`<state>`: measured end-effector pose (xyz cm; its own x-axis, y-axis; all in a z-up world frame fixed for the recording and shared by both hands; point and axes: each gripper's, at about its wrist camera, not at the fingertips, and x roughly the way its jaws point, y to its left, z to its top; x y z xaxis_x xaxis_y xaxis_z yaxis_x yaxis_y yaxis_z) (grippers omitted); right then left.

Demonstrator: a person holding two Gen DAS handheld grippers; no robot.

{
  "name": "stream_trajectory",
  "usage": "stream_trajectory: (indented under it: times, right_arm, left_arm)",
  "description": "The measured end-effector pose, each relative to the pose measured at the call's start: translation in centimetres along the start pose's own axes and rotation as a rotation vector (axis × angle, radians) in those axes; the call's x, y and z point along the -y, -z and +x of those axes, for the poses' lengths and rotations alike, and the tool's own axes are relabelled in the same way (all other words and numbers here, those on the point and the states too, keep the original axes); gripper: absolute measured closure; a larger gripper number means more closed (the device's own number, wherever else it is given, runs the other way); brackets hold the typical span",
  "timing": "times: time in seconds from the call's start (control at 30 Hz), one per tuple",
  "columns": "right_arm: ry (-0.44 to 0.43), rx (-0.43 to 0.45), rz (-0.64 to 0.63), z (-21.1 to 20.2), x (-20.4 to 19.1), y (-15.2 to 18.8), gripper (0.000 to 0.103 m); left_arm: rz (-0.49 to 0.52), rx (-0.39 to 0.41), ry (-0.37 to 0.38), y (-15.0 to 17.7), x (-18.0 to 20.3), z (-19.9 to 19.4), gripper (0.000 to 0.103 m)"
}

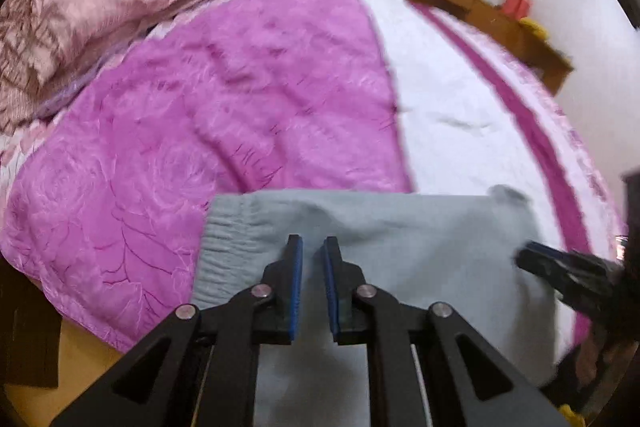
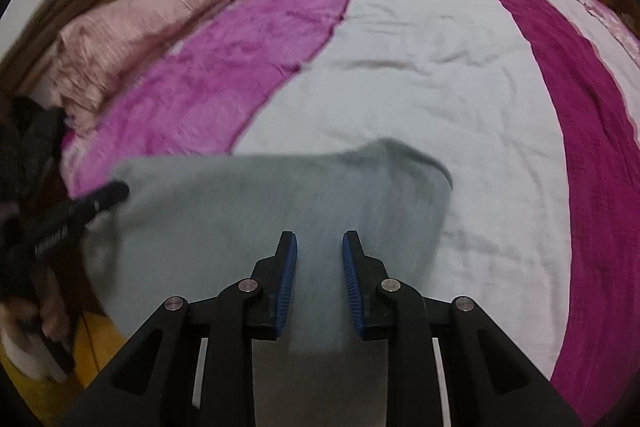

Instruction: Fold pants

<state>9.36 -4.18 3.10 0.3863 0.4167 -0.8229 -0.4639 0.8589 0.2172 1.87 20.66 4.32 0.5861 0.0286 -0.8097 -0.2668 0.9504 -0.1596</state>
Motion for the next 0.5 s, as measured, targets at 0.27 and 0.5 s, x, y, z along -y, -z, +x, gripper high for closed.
stream_trajectory:
  times: [0.27,0.5]
  right_arm:
    - [-0.043,0.027,-0.002,-0.9,2.0,3.4,0.086]
    - [-0.094,0.052,0.028,-3.9,3.0,5.1,0.086]
  left_arm:
    - [-0.042,-0.043,0.029,-0.3,-1.0,1.2,0.094]
    - [0.042,-0.044,-0.035,1.6,1.2,-2.4,0.086]
